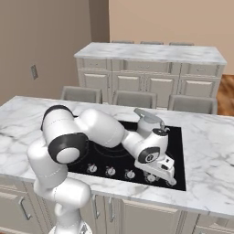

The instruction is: The kettle is done boiling. Turn off the stove, then wait for 300 timesteps before moving the kettle to the dining table.

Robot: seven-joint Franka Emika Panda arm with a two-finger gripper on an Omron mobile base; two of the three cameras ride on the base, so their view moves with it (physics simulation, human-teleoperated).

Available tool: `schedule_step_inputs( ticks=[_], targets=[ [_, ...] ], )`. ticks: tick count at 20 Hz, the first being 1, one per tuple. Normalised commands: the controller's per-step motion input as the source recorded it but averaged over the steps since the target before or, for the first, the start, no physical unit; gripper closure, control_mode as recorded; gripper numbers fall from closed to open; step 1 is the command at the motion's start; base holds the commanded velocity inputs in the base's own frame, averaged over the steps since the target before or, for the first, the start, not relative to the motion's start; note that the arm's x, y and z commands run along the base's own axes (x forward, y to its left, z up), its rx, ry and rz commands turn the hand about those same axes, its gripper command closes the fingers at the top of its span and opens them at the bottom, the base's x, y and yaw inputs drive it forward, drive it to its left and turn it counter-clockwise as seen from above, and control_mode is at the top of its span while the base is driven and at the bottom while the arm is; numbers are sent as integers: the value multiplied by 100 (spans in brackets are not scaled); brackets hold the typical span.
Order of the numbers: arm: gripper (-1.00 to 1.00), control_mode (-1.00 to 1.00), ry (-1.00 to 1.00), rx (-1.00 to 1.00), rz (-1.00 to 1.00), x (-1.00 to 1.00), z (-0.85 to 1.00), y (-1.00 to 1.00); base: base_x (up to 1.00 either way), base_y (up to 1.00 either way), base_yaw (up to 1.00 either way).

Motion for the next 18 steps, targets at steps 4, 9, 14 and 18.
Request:
schedule_step_inputs(
  ticks=[4,9,14,18],
  targets=[
    [-100,-100,0,-1,-8,-12,36,0,0,0,0],
    [-100,-100,0,-3,-5,-4,41,0,0,0,0],
    [-100,-100,0,-5,-1,0,35,-13,0,0,0],
    [-100,-100,0,-2,-1,0,38,-16,0,0,0]
  ],
)
